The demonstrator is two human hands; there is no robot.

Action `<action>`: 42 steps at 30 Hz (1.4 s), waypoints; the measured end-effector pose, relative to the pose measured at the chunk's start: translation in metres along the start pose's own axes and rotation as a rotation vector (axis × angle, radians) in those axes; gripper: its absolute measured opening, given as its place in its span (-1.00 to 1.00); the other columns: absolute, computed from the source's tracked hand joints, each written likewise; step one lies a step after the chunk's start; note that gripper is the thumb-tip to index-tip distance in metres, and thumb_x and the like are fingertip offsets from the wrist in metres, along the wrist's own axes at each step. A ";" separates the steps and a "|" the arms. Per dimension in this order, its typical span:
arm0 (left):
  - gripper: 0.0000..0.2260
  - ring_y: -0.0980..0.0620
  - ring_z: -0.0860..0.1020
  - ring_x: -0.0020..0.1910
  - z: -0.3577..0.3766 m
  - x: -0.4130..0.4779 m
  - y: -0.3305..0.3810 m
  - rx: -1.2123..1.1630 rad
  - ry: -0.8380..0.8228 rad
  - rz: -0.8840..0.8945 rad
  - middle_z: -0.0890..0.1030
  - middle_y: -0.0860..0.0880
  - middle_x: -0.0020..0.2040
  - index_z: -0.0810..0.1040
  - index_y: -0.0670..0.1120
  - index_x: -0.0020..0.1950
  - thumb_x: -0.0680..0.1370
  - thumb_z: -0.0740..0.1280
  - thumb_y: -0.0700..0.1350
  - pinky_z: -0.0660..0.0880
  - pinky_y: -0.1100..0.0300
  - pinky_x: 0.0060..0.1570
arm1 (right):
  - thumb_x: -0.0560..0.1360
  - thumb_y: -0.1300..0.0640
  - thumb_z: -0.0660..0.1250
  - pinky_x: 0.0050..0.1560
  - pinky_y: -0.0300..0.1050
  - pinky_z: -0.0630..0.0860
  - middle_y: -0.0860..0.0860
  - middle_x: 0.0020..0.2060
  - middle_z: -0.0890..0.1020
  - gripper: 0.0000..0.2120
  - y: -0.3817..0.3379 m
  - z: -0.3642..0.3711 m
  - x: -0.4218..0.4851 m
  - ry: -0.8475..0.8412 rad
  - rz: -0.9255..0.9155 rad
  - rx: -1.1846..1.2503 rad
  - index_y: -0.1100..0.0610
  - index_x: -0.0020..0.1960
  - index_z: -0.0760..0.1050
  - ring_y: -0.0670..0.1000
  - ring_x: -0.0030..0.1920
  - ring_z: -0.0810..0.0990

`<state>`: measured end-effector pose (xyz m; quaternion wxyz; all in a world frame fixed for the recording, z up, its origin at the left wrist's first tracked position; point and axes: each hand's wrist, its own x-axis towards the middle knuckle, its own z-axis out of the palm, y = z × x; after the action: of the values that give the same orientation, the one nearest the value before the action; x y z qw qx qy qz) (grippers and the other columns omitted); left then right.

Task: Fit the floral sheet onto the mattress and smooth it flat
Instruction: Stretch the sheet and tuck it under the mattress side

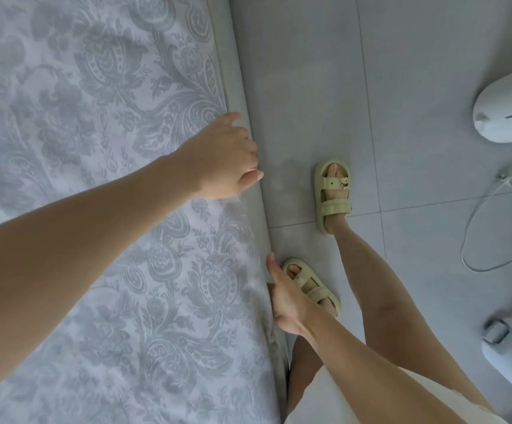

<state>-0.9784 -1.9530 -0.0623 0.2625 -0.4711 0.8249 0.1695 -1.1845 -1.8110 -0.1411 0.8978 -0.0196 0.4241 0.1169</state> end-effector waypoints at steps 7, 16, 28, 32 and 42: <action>-0.44 -0.02 0.55 -0.19 0.027 -0.032 0.061 -0.107 0.150 0.066 0.59 0.03 -0.32 0.61 -0.09 -0.30 0.55 -0.12 0.07 0.27 0.04 0.38 | 0.52 -0.40 -0.17 0.34 0.04 0.39 0.03 0.29 0.54 -0.30 0.011 0.016 0.016 -0.039 -0.094 -0.021 -0.03 0.41 0.37 0.03 0.29 0.51; -0.53 -0.01 0.49 0.10 0.054 -0.044 0.130 -0.025 -0.235 0.108 0.61 0.04 -0.06 0.60 -0.06 0.00 0.65 -0.08 0.07 0.06 0.04 0.47 | 0.60 -0.25 -0.16 0.34 -0.09 0.39 0.05 0.24 0.58 -0.35 0.067 -0.031 -0.037 0.272 -0.175 -0.095 0.15 0.32 0.46 -0.04 0.22 0.55; -0.44 0.02 0.49 0.02 0.052 -0.029 0.166 0.172 -0.420 -0.076 0.63 0.04 -0.11 0.63 -0.06 -0.11 0.65 -0.13 0.09 0.21 0.07 0.22 | 0.65 -0.12 -0.14 0.46 -0.17 0.15 -0.01 0.47 0.28 -0.46 0.088 -0.015 -0.054 0.148 -0.242 -0.202 0.15 0.51 0.16 -0.11 0.43 0.28; -0.45 -0.01 0.40 -0.19 0.041 -0.030 0.165 0.161 -0.405 -0.096 0.45 0.03 -0.36 0.38 -0.07 -0.39 0.65 -0.17 0.07 0.17 0.01 0.29 | 0.55 -0.35 -0.14 0.43 -0.10 0.24 -0.05 0.36 0.46 -0.34 0.093 -0.009 -0.026 -0.011 -0.154 -0.144 0.00 0.43 0.35 -0.11 0.34 0.42; -0.55 -0.12 0.54 -0.16 0.087 -0.084 0.188 0.093 0.095 -0.065 0.55 -0.04 -0.31 0.62 -0.14 -0.22 0.57 0.02 0.04 0.17 -0.16 0.40 | 0.53 -0.35 -0.21 0.34 -0.19 0.28 0.00 0.33 0.50 -0.24 0.155 -0.041 -0.056 0.185 -0.123 -0.230 0.12 0.42 0.36 -0.08 0.32 0.45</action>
<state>-1.0826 -1.7560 -0.0764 0.2501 -0.4924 0.8277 0.0997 -1.2849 -1.6765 -0.1144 0.8521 -0.1592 0.4870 0.1071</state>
